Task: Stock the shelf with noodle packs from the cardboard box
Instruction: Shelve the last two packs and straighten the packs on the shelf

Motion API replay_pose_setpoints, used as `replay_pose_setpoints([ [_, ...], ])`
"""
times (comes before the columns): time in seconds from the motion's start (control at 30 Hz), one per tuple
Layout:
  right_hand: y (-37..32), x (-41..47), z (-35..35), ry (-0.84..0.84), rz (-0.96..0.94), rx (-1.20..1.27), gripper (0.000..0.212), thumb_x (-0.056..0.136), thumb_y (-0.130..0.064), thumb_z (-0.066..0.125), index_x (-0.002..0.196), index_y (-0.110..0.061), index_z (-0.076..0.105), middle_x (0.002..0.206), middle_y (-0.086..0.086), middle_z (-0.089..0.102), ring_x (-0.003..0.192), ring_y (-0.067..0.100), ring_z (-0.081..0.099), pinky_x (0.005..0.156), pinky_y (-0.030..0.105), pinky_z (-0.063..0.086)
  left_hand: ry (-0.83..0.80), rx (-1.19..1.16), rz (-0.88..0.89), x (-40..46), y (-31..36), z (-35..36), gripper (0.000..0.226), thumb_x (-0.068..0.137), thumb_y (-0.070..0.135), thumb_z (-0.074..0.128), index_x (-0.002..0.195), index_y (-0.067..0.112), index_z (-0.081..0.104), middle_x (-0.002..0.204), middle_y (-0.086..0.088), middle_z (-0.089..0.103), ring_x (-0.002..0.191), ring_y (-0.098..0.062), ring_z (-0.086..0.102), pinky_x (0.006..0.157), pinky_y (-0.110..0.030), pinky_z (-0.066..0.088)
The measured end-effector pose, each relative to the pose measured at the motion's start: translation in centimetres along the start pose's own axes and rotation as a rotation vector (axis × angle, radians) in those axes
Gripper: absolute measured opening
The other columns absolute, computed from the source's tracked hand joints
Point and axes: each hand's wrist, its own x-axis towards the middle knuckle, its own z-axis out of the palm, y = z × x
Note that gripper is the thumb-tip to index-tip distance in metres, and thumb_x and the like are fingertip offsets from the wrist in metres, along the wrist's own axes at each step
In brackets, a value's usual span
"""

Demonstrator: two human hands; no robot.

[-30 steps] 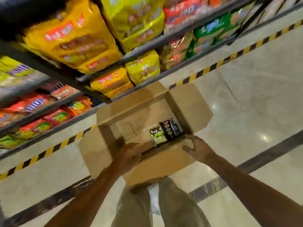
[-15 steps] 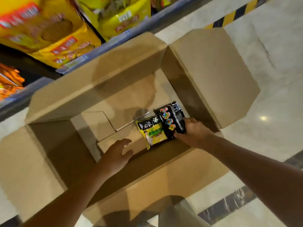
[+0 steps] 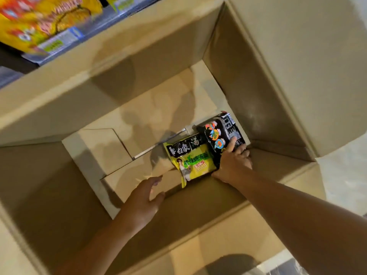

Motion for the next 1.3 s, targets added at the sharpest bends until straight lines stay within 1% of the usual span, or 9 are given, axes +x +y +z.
replay_pose_setpoints([
  [0.27, 1.3, -0.1, -1.7, 0.026, -0.011, 0.043, 0.111, 0.089, -0.032, 0.068, 0.154, -0.003, -0.017, 0.156, 0.037, 0.012, 0.142, 0.047, 0.03, 0.108, 0.045, 0.039, -0.021, 0.032, 0.04, 0.0, 1.0, 0.5, 0.04, 0.101, 0.034, 0.049, 0.141, 0.029, 0.047, 0.144, 0.008, 0.048, 0.132, -0.011, 0.045, 0.108, -0.031, 0.037],
  [0.37, 3.5, -0.8, -4.1, 0.027, -0.111, 0.135, 0.089, 0.087, -0.033, 0.066, 0.156, -0.011, 0.013, 0.142, 0.026, 0.045, 0.127, 0.042, 0.051, 0.099, 0.044, 0.046, -0.052, 0.101, 0.027, 0.2, 1.4, 0.3, 0.043, 0.101, 0.03, 0.052, 0.143, 0.027, 0.046, 0.143, 0.006, 0.048, 0.132, -0.014, 0.046, 0.105, -0.028, 0.037],
  [0.43, 5.0, -1.4, -6.1, 0.031, -0.17, 0.255, 0.06, 0.085, -0.03, 0.064, 0.14, -0.02, 0.042, 0.12, 0.014, 0.061, 0.108, 0.035, 0.061, 0.083, 0.035, 0.052, -0.046, 0.123, -0.007, 0.5, 2.0, 0.4, 0.042, 0.099, 0.027, 0.055, 0.141, 0.027, 0.048, 0.141, 0.004, 0.05, 0.129, -0.015, 0.048, 0.098, -0.025, 0.036],
  [0.5, 6.0, -2.1, -7.8, 0.027, -0.213, 0.369, 0.038, 0.086, -0.026, 0.063, 0.124, -0.024, 0.056, 0.096, 0.003, 0.063, 0.084, 0.021, 0.062, 0.061, 0.026, 0.047, -0.022, 0.07, -0.072, 1.2, 2.5, 0.8, 0.035, 0.098, 0.025, 0.057, 0.133, 0.026, 0.054, 0.139, 0.003, 0.053, 0.125, -0.018, 0.052, 0.092, -0.024, 0.036],
  [0.57, 6.8, -2.4, -8.9, 0.052, -0.247, 0.426, 0.03, 0.088, -0.027, 0.063, 0.117, -0.028, 0.061, 0.086, -0.003, 0.064, 0.075, 0.012, 0.06, 0.053, 0.021, 0.041, 0.004, -0.014, -0.137, 2.1, 3.3, 1.5, 0.024, 0.097, 0.023, 0.058, 0.121, 0.024, 0.059, 0.136, 0.004, 0.055, 0.121, -0.02, 0.054, 0.088, -0.025, 0.037],
  [0.73, 6.9, -1.1, -8.7, 0.087, -0.226, 0.56, 0.03, 0.087, -0.036, 0.064, 0.117, -0.032, 0.061, 0.09, -0.003, 0.066, 0.082, 0.018, 0.06, 0.058, 0.022, 0.043, 0.006, -0.186, -0.176, 4.5, 5.9, 4.1, 0.036, 0.096, 0.01, 0.058, 0.13, 0.018, 0.047, 0.123, 0.004, 0.054, 0.113, -0.017, 0.052, 0.082, -0.021, 0.034],
  [0.87, 6.5, 0.1, -6.9, 0.06, -0.108, 0.813, 0.046, 0.078, -0.052, 0.059, 0.118, -0.03, 0.057, 0.107, 0.001, 0.066, 0.097, 0.023, 0.065, 0.085, 0.043, 0.057, 0.07, -0.368, -0.226, 6.7, 6.0, 6.2, 0.041, 0.09, 0.015, 0.07, 0.121, 0.014, 0.043, 0.119, 0.001, 0.059, 0.101, -0.013, 0.058, 0.075, -0.025, 0.045],
  [1.03, 6.7, 1.1, -6.0, 0.022, -0.034, 1.15, 0.028, 0.085, -0.027, 0.072, 0.11, -0.027, 0.058, 0.107, 0.002, 0.066, 0.099, 0.021, 0.063, 0.09, 0.044, 0.058, 0.148, -0.551, -0.31, 7.5, 5.3, 7.3, 0.044, 0.084, 0.018, 0.078, 0.118, 0.014, 0.05, 0.116, -0.002, 0.064, 0.106, -0.021, 0.061, 0.094, -0.038, 0.05],
  [1.3, 6.4, 0.4, -5.4, 0.144, -0.118, 1.229, 0.02, 0.074, -0.04, 0.085, 0.088, -0.034, 0.072, 0.095, -0.01, 0.075, 0.096, 0.016, 0.07, 0.092, 0.044, 0.057, 0.24, -0.636, -0.188, 5.3, 6.5, 4.6, 0.024, 0.084, 0.014, 0.078, 0.101, 0.02, 0.063, 0.096, 0.005, 0.067, 0.086, -0.011, 0.065, 0.066, -0.023, 0.048],
])
